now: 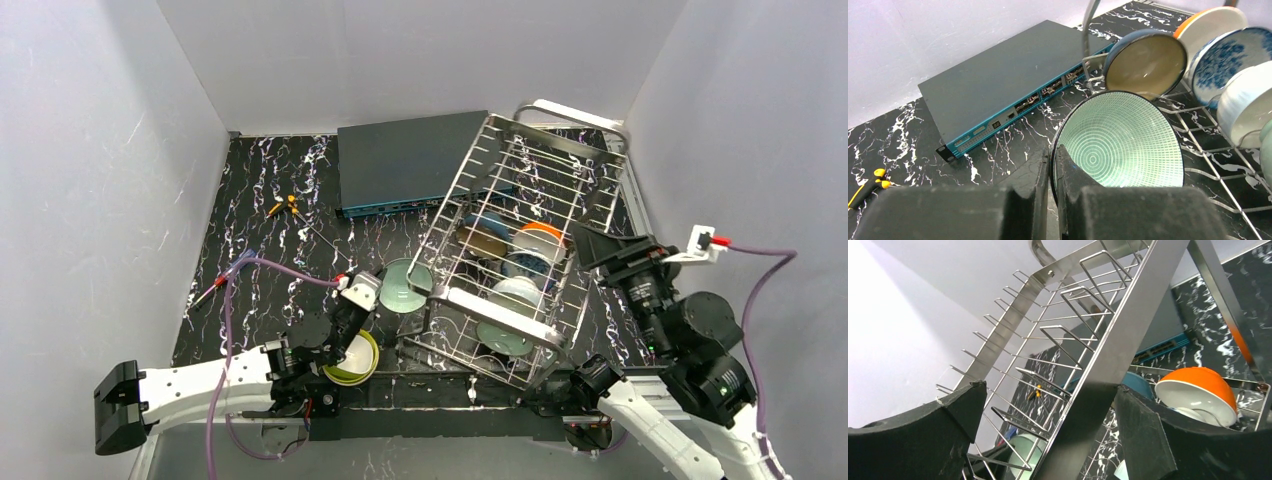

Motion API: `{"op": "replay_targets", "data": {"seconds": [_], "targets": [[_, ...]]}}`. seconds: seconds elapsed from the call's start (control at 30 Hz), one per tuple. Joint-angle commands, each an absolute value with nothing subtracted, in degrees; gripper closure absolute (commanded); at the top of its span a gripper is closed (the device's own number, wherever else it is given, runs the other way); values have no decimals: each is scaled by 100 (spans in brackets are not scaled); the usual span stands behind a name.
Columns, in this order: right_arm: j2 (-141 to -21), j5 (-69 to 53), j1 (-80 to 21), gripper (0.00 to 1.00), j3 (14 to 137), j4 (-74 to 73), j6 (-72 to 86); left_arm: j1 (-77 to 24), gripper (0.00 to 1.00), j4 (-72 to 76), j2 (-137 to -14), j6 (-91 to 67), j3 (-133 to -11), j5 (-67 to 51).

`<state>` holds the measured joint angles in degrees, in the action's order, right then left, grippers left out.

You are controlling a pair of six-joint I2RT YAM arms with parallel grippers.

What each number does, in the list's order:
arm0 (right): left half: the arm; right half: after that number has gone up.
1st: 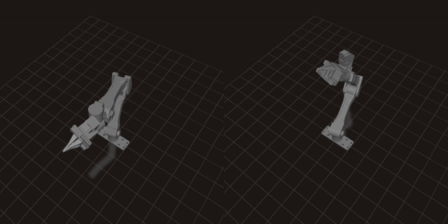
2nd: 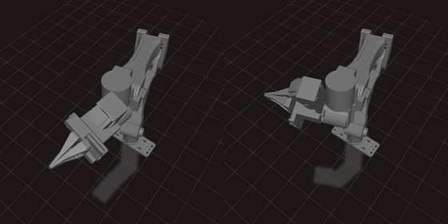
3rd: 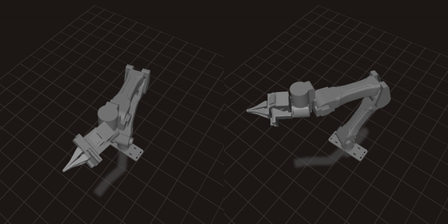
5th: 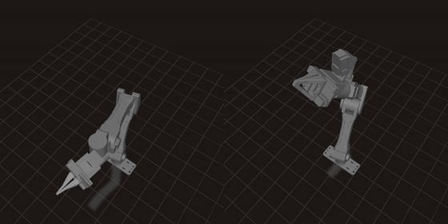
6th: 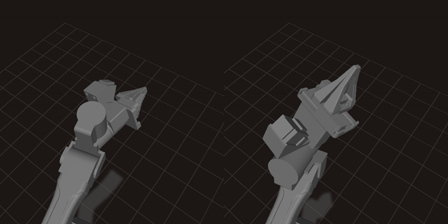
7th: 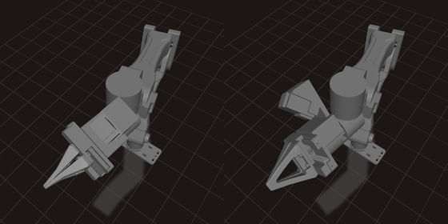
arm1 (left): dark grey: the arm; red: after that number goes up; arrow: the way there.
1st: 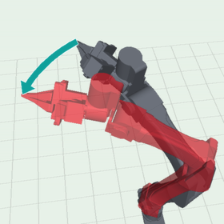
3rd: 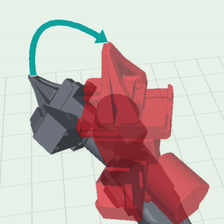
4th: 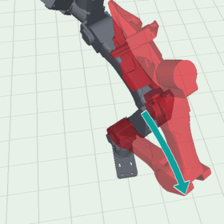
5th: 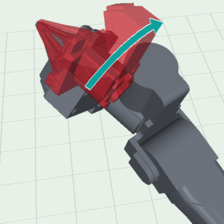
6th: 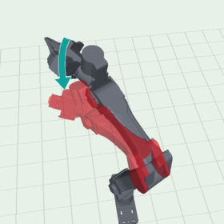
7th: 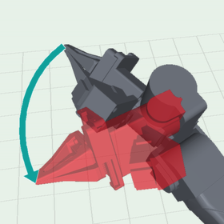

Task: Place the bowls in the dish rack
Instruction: Adjust the dish rack at the center of the board.

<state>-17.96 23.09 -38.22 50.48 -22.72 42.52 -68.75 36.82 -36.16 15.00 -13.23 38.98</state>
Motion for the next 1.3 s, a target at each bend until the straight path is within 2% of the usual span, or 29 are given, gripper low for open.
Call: {"op": "replay_targets", "data": {"seconds": [0.0, 0.4, 0.83, 0.97, 1.27], "targets": [[-1175, 1094, -3964, 1, 4975, -3129, 2774, -6874, 100, 4171, -3609, 1486, -1331, 3860], [-2499, 701, -3969, 1, 5384, -3024, 2383, -6881, 100, 4168, -3995, 1462, -1450, 3707], [-4218, -767, -3969, 1, 6045, -2621, 1853, -6875, 100, 4156, -3587, 1552, -1265, 3906], [-4352, -340, -3965, 1, 6409, -2989, 1719, -6873, 100, 4156, -3630, 1390, -1205, 3897], [-3769, 590, -3968, 1, 6660, -2492, 1801, -6877, 100, 4158, -3878, 1310, -1248, 3806]]}}
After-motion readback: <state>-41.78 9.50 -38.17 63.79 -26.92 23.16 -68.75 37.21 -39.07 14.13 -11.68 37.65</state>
